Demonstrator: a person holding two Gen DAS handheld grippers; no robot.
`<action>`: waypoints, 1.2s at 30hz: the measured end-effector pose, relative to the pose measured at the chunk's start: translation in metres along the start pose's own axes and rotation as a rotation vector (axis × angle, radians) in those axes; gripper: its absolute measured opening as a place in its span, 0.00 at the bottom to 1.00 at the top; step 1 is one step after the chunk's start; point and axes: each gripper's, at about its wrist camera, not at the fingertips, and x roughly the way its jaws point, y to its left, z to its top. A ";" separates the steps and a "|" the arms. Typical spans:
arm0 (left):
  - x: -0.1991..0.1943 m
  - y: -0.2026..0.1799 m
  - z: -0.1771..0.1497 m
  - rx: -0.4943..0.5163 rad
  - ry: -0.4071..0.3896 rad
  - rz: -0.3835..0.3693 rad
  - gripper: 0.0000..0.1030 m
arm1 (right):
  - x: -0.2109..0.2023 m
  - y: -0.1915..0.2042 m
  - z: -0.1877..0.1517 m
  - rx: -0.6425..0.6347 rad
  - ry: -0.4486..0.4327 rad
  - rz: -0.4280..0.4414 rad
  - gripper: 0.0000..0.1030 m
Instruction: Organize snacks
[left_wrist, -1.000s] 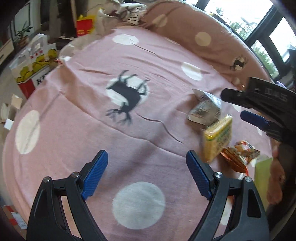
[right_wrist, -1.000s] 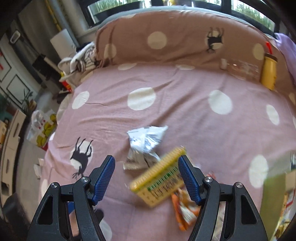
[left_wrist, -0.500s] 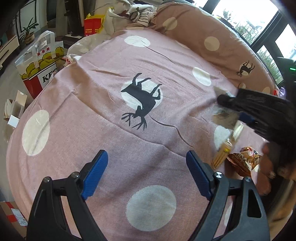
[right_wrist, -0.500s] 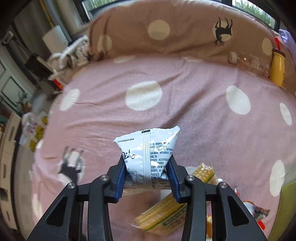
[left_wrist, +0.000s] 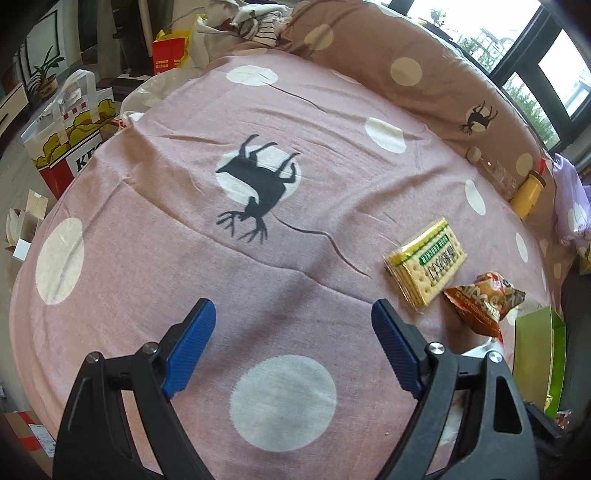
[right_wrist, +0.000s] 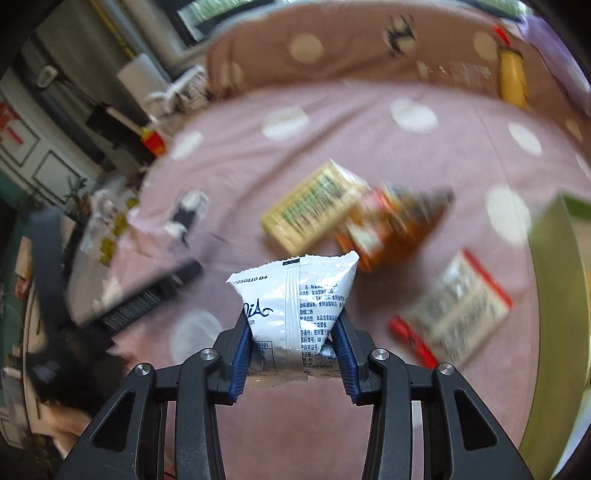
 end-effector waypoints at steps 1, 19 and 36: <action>0.000 -0.003 -0.001 0.012 0.004 -0.004 0.84 | 0.007 -0.006 -0.002 0.014 0.020 -0.022 0.41; 0.004 -0.059 -0.031 0.202 0.216 -0.323 0.83 | -0.023 -0.067 -0.003 0.242 -0.095 0.190 0.61; 0.018 -0.106 -0.062 0.367 0.296 -0.436 0.44 | 0.025 -0.061 0.001 0.272 0.042 0.316 0.51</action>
